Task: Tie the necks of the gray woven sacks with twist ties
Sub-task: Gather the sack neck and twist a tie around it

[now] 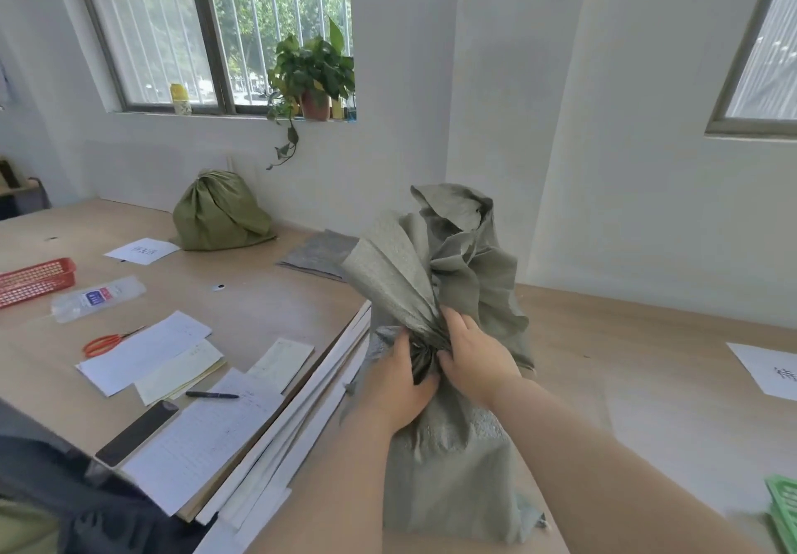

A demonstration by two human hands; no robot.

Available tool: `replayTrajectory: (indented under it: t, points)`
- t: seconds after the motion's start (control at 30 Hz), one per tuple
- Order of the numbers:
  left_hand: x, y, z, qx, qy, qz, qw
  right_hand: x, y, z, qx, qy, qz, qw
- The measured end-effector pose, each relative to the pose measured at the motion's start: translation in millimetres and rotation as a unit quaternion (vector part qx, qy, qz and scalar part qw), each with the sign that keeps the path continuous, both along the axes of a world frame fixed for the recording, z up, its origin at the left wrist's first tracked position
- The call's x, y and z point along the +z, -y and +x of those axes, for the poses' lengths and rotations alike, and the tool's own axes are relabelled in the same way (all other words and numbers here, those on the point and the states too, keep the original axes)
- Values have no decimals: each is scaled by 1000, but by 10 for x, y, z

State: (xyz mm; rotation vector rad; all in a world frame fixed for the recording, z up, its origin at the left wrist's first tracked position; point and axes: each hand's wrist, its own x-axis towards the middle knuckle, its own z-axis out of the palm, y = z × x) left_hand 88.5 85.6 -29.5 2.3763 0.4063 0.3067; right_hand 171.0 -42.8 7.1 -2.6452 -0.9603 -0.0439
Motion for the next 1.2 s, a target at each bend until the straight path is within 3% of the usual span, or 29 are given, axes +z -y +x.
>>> replayTrajectory:
  t: [0.5, 0.87, 1.2]
  points:
    - [112, 34, -168, 39, 145, -153, 977, 68, 201, -318, 2, -12, 95, 995]
    - [371, 70, -366, 10, 245, -196, 949, 197, 589, -551, 7, 16, 239, 971]
    - [518, 1022, -315, 18, 300, -143, 943, 349, 1730, -593, -3, 23, 276, 961]
